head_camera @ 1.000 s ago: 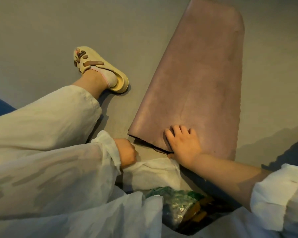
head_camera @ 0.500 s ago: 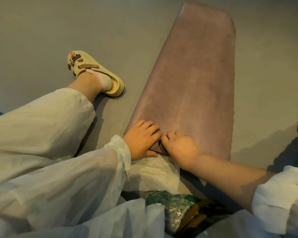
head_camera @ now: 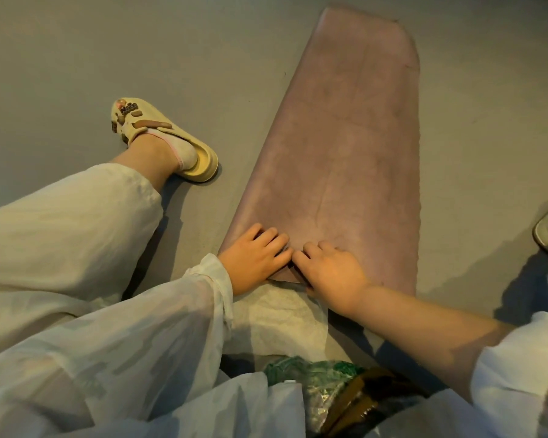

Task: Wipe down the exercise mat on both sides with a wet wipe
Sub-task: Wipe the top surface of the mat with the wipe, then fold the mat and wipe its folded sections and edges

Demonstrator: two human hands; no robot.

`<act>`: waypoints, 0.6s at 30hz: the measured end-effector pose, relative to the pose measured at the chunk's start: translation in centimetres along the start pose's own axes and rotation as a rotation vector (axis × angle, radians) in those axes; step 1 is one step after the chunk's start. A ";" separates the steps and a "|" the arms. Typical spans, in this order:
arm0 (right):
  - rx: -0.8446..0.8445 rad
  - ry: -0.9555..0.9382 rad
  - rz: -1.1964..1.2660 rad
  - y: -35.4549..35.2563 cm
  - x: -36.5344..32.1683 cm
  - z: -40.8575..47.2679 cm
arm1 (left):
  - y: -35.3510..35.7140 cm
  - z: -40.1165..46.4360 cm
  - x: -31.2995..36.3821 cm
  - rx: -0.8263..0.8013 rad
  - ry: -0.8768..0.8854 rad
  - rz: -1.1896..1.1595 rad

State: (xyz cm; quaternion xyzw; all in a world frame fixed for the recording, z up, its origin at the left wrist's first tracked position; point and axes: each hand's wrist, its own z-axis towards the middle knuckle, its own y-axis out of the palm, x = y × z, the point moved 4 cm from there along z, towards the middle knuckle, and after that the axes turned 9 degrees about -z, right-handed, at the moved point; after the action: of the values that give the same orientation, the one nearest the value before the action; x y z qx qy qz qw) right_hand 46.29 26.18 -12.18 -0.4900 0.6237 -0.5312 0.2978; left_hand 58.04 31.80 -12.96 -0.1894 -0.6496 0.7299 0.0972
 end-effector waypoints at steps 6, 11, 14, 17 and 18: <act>-0.043 0.010 -0.124 1.7 1.1 -2.6 | 0.3 0.4 0.0 -0.095 0.041 -0.034; -0.071 0.091 -0.122 2.5 2.0 -4.2 | -0.7 1.1 -0.3 -0.169 0.020 -0.025; -0.042 0.170 -0.022 2.1 0.6 -3.5 | -2.1 1.7 -0.5 -0.195 0.016 -0.023; 0.075 0.220 0.044 0.5 0.6 -2.1 | -4.1 2.6 -0.5 -0.174 0.001 -0.003; 0.100 0.235 0.061 -0.1 1.1 -1.8 | -4.5 3.0 -0.4 -0.168 -0.004 0.000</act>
State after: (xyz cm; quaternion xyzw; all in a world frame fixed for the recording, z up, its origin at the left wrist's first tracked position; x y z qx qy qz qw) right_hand 44.31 25.89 -11.46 -0.3895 0.6419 -0.6060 0.2628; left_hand 56.75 29.49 -8.16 -0.1954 -0.7088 0.6731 0.0798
